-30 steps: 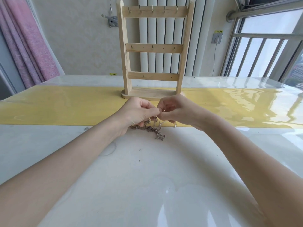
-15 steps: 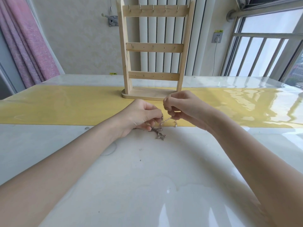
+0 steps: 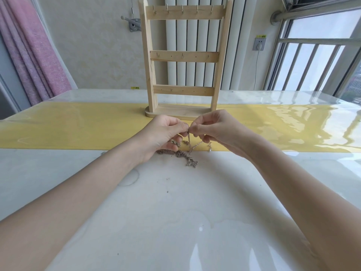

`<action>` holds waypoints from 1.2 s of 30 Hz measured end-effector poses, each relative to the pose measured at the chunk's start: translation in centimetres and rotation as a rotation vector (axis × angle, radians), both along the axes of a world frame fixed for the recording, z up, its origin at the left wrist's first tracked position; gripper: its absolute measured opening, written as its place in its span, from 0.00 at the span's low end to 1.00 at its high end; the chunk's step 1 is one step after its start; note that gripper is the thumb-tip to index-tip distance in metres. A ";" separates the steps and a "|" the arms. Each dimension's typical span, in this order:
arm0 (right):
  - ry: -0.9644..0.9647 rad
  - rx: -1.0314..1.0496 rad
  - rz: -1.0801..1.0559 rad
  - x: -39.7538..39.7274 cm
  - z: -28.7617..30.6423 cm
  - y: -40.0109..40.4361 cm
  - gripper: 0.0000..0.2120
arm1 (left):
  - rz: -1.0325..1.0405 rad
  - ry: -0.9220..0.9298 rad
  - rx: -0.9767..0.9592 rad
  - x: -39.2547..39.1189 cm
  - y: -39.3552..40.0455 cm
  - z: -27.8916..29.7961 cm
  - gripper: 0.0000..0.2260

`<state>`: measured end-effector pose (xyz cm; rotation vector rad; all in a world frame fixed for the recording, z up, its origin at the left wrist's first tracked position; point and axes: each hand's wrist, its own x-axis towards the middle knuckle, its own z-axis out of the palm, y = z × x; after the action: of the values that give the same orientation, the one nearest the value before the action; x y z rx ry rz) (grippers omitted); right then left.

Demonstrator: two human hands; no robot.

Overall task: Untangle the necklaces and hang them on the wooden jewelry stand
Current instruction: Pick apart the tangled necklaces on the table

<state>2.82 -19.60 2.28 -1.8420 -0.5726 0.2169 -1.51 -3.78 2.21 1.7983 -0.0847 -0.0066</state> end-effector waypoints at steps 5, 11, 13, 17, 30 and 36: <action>-0.041 -0.095 -0.021 -0.4 0.0 0.4 0.07 | -0.028 -0.064 0.135 0.1 -0.2 -0.3 0.06; -0.024 -0.072 -0.031 -0.5 0.1 0.4 0.12 | -0.010 -0.167 0.126 0.1 -0.5 -0.4 0.08; -0.011 -0.065 -0.026 -0.5 0.0 0.3 0.13 | -0.010 -0.181 0.123 0.1 -0.4 -0.4 0.10; 0.008 -0.048 -0.013 -0.4 -0.1 0.2 0.11 | -0.054 -0.156 0.103 -0.1 -0.2 -0.2 0.12; 0.036 0.088 0.014 0.5 -0.5 -0.5 0.05 | 0.035 -0.229 0.090 0.3 0.3 -0.5 0.10; -0.041 -0.029 -0.027 0.2 -0.4 -0.1 0.08 | 0.038 -0.263 0.149 0.6 0.5 -0.8 0.11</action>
<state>2.99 -19.72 1.88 -1.8852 -0.5757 0.1709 -0.93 -3.30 1.43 1.9409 -0.2437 0.2573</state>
